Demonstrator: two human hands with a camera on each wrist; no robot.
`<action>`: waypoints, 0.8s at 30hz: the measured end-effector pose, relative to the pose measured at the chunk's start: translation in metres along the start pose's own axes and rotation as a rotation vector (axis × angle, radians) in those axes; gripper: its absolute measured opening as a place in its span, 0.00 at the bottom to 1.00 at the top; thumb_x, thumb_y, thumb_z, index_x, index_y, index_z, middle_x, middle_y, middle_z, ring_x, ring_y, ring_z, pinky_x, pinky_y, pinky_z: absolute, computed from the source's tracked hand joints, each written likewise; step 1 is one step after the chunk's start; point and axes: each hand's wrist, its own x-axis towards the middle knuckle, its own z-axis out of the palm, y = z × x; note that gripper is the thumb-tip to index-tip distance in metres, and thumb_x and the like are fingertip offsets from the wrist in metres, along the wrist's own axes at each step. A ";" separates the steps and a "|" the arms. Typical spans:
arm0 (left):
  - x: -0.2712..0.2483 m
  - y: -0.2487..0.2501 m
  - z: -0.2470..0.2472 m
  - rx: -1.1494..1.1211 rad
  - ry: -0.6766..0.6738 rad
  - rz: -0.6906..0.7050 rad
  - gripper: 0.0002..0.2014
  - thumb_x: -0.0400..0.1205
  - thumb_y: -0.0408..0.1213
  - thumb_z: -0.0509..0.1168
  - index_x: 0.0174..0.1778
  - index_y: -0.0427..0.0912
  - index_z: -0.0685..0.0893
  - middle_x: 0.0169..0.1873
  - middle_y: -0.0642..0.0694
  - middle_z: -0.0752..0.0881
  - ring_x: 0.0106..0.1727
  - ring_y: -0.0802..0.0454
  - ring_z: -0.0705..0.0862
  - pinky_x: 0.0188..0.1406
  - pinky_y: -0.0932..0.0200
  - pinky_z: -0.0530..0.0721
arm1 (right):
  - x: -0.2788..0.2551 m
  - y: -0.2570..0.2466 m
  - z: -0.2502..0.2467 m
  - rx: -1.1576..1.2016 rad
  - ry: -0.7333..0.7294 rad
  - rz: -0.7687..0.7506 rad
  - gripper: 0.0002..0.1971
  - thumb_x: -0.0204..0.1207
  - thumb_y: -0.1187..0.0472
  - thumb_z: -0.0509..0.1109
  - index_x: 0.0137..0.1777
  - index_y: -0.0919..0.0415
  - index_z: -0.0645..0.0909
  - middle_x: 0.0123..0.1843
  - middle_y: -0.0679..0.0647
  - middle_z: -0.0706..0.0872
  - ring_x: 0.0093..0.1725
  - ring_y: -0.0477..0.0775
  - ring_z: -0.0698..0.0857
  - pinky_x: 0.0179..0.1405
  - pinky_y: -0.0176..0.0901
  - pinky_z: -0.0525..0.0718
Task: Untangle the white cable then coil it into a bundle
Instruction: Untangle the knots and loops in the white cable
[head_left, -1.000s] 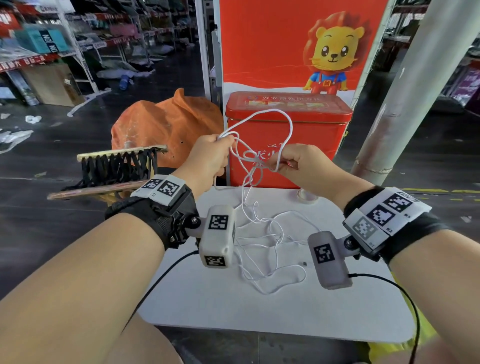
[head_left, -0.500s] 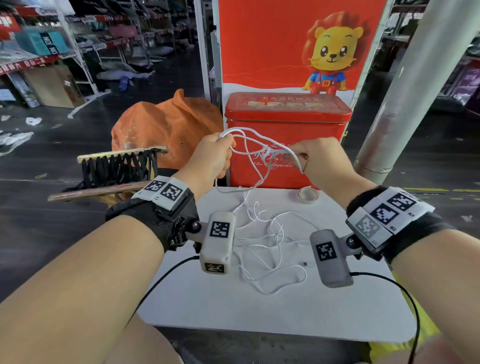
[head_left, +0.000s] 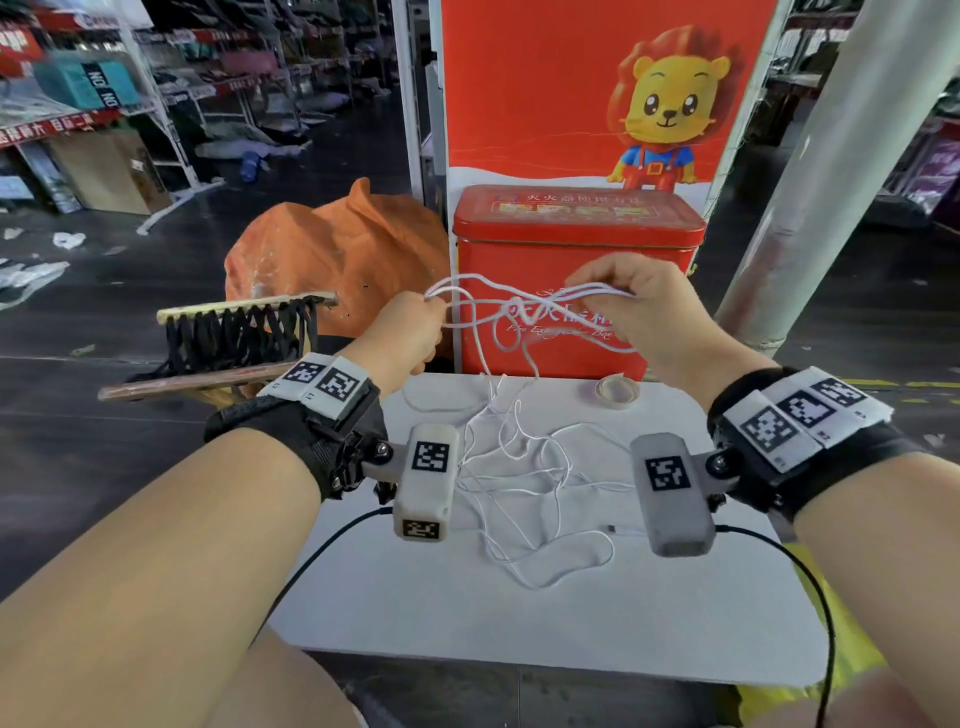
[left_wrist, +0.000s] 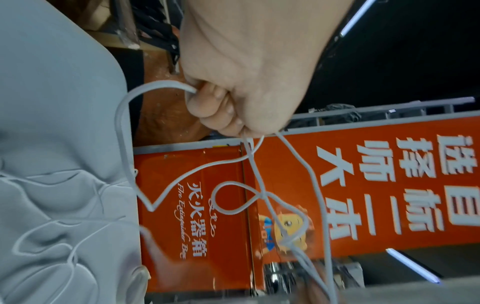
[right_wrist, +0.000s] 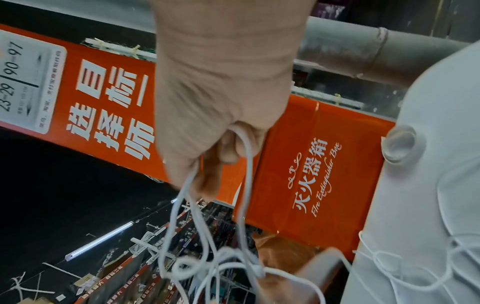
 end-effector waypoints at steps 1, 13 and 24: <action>0.001 -0.001 -0.003 -0.032 0.042 -0.024 0.14 0.84 0.31 0.49 0.31 0.45 0.65 0.18 0.52 0.61 0.10 0.60 0.56 0.12 0.73 0.53 | 0.000 -0.001 -0.001 0.031 -0.062 0.019 0.07 0.75 0.72 0.69 0.44 0.60 0.85 0.28 0.49 0.80 0.20 0.38 0.72 0.21 0.26 0.69; 0.009 -0.011 -0.004 -0.029 0.224 0.134 0.15 0.88 0.39 0.46 0.52 0.35 0.76 0.30 0.37 0.76 0.22 0.44 0.76 0.19 0.56 0.72 | 0.007 -0.007 0.013 0.633 0.040 0.261 0.22 0.79 0.61 0.69 0.23 0.62 0.70 0.31 0.58 0.81 0.31 0.51 0.84 0.38 0.46 0.88; -0.007 0.002 0.009 0.207 0.266 0.613 0.08 0.89 0.36 0.48 0.49 0.40 0.70 0.27 0.53 0.70 0.20 0.68 0.72 0.22 0.72 0.70 | 0.002 -0.008 0.011 0.143 -0.427 0.505 0.12 0.79 0.51 0.68 0.46 0.61 0.78 0.28 0.51 0.77 0.19 0.43 0.61 0.16 0.31 0.57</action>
